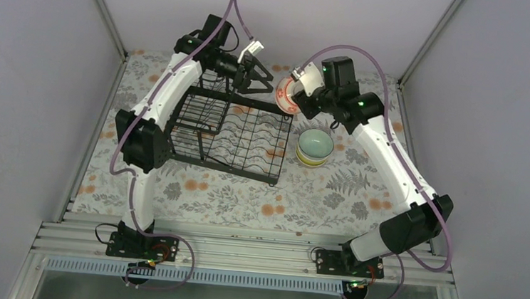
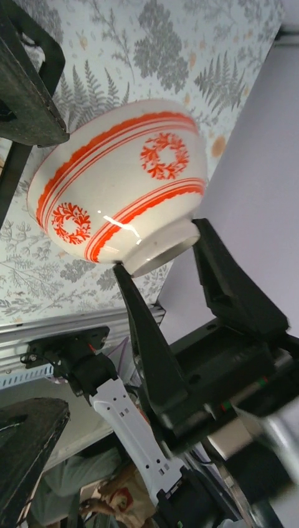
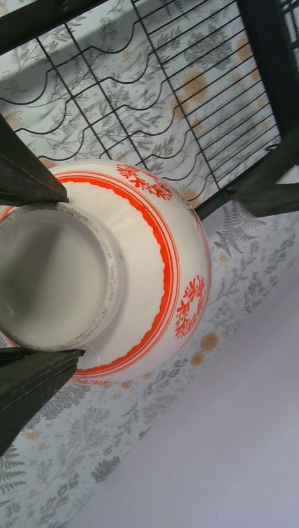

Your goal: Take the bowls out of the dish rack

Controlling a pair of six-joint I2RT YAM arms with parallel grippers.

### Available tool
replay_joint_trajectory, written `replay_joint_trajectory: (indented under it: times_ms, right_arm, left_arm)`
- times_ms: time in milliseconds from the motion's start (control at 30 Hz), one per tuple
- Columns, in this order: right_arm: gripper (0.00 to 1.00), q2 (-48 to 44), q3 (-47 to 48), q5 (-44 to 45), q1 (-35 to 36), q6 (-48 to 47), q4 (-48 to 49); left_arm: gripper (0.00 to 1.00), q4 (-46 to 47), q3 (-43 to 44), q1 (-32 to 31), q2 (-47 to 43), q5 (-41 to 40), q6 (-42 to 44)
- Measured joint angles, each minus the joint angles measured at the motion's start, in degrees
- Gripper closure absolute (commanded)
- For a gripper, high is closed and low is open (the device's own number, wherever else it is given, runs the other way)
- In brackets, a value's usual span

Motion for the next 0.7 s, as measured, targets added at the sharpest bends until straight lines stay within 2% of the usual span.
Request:
replay_joint_trajectory:
  times_ms: [500, 700]
  right_arm:
    - [0.90, 0.17, 6.91, -1.79, -0.33, -0.13, -2.16]
    - [0.90, 0.17, 6.80, -2.60, -0.33, -0.02, -1.77]
  left_arm:
    - [0.00, -1.18, 2.36, -3.82, 5.81, -0.09, 1.07]
    - [0.09, -0.96, 3.58, -3.85, 5.84, 0.15, 0.74]
